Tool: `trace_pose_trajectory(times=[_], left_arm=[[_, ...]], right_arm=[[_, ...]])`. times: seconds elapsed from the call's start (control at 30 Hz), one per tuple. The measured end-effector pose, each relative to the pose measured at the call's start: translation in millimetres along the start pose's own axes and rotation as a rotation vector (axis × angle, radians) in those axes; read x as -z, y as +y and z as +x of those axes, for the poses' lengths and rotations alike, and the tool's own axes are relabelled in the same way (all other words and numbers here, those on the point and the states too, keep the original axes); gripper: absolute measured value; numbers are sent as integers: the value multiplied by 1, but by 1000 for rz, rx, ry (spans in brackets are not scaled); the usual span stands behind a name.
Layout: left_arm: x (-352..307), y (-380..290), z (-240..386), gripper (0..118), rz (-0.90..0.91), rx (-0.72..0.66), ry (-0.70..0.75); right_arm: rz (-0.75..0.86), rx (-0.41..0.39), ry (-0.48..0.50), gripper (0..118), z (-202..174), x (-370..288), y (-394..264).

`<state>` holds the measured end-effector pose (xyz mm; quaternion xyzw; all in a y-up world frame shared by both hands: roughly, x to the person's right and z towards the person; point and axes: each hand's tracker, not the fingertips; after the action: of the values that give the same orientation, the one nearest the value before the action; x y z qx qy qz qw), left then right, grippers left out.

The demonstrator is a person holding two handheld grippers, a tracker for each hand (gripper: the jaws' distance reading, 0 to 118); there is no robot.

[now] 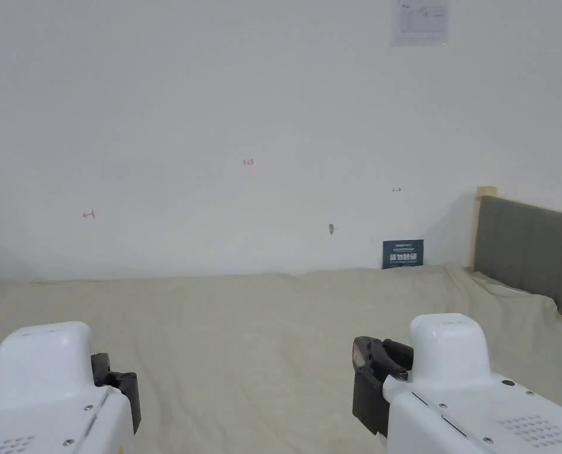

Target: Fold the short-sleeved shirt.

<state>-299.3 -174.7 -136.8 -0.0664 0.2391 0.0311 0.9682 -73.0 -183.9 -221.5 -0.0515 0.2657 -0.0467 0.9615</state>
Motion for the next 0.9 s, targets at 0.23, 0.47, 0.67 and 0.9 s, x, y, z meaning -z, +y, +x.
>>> trace_pose_trajectory(times=[0.23,0.47,0.67,0.9], left_arm=[[-18,-8,29,0,15,22,-91],[-5,-13,21,118,25,-8,-145],[4,-5,5,118,-23,-91,-177],[9,-8,20,118,-83,11,-214]], right_arm=[[8,3,-70,0,13,-19,-8],[-47,28,-89,105,17,-13,-8],[-27,52,-100,105,17,-5,-13],[-45,29,-124,105,14,0,-14]])
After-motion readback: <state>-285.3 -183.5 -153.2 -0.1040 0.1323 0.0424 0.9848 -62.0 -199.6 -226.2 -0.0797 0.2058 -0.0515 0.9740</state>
